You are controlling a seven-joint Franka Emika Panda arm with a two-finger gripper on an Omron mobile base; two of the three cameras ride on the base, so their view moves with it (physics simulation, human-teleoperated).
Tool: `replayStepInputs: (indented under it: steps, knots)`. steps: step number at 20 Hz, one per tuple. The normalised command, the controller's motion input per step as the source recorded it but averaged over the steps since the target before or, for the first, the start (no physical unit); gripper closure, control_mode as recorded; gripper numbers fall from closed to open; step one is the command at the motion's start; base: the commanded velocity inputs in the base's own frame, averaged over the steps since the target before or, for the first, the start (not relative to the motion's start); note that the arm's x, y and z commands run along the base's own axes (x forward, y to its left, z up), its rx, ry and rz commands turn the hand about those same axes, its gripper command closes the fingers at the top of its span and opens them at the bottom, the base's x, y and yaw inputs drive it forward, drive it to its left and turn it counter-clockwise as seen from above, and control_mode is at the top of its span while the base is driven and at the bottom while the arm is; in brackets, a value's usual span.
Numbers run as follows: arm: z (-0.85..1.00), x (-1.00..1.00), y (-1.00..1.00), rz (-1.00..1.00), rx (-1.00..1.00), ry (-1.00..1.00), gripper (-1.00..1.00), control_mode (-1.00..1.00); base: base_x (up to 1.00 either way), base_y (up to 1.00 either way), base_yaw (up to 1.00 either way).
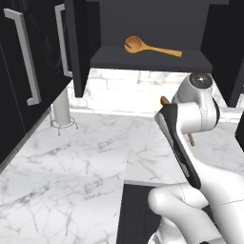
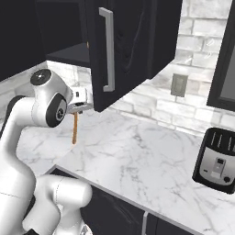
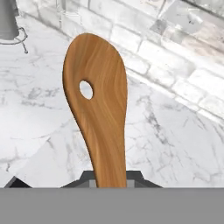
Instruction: Organize the utensils by type. Pick up the wooden spoons from the counter and place them in the open cabinet. Then pick up the metallic utensils from the counter and place them in the open drawer.
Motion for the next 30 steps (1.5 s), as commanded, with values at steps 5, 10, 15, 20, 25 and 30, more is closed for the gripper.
replayStepInputs:
  steps: [5,10,15,20,25,30]
  knots:
    - [0.51,0.01,0.09,0.37,-0.3,-0.22,1.0,-1.0,0.0,0.0,0.0]
    - [0.5,0.03,0.12,0.38,-0.32,-0.21,1.0,-1.0,0.0,0.0,0.0]
    - [0.42,0.23,0.15,0.33,-0.32,-0.03,1.0,-1.0,0.0,0.0,0.0]
    - [0.39,0.36,0.17,0.17,-0.39,0.0,1.0,-1.0,0.0,0.0,0.0]
    - [0.44,0.48,0.07,0.04,-0.37,-0.01,1.0,-1.0,0.0,0.0,0.0]
    - [0.45,0.44,0.04,0.0,-0.33,-0.14,1.0,-1.0,0.0,0.0,0.0]
